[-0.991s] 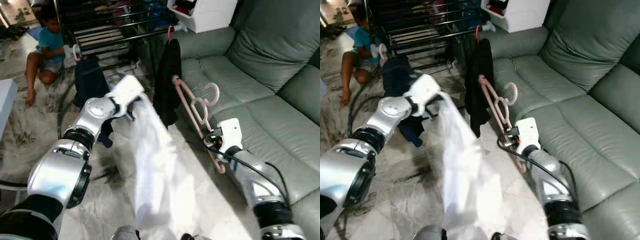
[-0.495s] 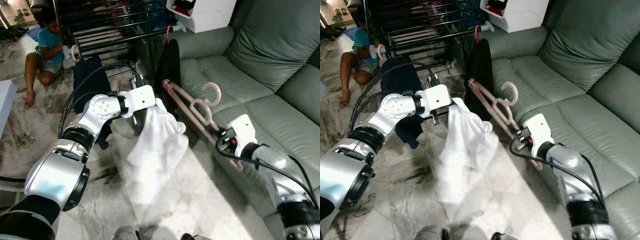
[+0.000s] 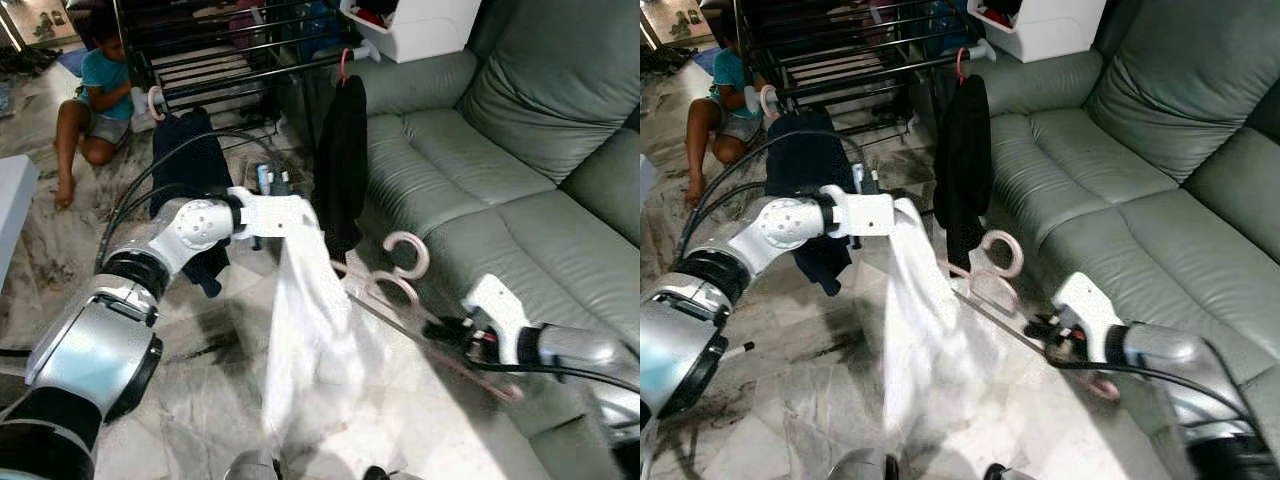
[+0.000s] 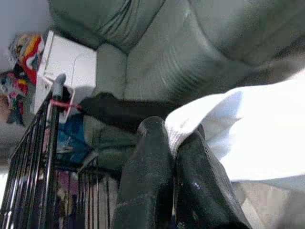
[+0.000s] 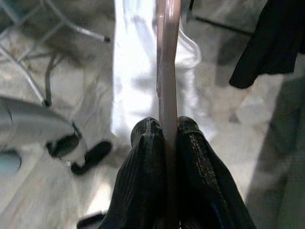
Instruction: Hang hanger
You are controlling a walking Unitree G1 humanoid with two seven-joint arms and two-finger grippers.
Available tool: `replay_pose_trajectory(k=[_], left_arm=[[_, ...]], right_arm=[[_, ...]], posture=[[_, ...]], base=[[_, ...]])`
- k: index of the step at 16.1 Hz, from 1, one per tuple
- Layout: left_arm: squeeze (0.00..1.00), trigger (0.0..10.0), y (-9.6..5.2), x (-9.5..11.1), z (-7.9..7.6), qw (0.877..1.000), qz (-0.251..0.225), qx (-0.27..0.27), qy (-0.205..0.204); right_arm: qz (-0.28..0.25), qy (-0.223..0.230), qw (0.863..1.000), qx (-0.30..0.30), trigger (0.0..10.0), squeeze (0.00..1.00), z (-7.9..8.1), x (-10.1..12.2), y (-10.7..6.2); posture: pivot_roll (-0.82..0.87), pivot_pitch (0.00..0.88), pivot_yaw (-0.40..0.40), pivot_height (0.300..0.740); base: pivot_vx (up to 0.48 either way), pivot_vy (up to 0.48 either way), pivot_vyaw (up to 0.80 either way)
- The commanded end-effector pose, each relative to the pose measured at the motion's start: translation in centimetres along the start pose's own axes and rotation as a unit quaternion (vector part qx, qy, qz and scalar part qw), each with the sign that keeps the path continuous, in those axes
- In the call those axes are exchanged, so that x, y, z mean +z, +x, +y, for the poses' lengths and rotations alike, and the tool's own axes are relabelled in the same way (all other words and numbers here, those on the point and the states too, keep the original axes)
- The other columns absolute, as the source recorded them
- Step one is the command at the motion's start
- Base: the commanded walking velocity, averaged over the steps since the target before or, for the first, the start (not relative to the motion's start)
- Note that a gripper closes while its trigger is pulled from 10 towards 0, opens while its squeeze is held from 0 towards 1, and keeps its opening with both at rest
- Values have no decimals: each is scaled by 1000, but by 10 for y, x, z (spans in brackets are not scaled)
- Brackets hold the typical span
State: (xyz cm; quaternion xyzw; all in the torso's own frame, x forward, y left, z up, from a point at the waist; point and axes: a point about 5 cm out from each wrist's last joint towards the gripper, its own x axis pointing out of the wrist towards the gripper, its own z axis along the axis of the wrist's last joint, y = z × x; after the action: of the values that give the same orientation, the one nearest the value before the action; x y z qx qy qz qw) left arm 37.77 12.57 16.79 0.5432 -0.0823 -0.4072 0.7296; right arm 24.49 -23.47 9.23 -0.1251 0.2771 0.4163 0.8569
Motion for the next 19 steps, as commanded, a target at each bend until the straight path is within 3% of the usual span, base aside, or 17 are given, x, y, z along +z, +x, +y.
replay_pose_trajectory(k=[1, 3, 5, 8, 10, 11, 16, 19], left_arm=[[0, 10000, -3, 3, 22, 999, 3, 40, 21], [0, 10000, -5, 5, 33, 996, -5, 87, 29], [0, 10000, -8, 5, 41, 992, -2, 119, 50], [0, 10000, -10, 3, 46, 990, 12, 133, 46], [0, 10000, -11, 0, 52, 987, 26, 159, 21], [0, 10000, -11, 0, 55, 985, 24, 172, 2], [0, 10000, -10, -2, 57, 984, 37, 172, -16], [0, 10000, -11, -6, 55, 985, 50, 164, -18]], right_arm=[[-5, -10, 1000, 15, 10000, 0, 0, 7, -8], [7, -6, 999, 45, 10000, 0, 4, 7, -20], [-2, -3, 998, 70, 10000, 0, 11, 10, -22], [-6, -2, 996, 86, 10000, 0, 17, 11, -20], [-6, -6, 996, 85, 10000, 0, 18, 12, -20], [-6, -10, 998, 69, 10000, 0, 15, 12, -18], [11, -44, 999, -21, 10000, 0, -3, 9, -11], [-29, -51, 997, -59, 10000, 0, -11, 23, -10]], posture=[[-29, 0, 57, 740], [-30, 0, 58, 740], [-30, 0, 62, 740], [-30, 0, 62, 740], [-27, 0, 67, 740], [-27, 0, 67, 740], [-24, 0, 69, 740], [-24, 0, 69, 740]], base=[[0, 0, 0], [0, 0, 0], [0, 0, 0], [0, 0, 0], [0, 0, 0], [0, 0, 0], [0, 0, 0], [0, 0, 0]])
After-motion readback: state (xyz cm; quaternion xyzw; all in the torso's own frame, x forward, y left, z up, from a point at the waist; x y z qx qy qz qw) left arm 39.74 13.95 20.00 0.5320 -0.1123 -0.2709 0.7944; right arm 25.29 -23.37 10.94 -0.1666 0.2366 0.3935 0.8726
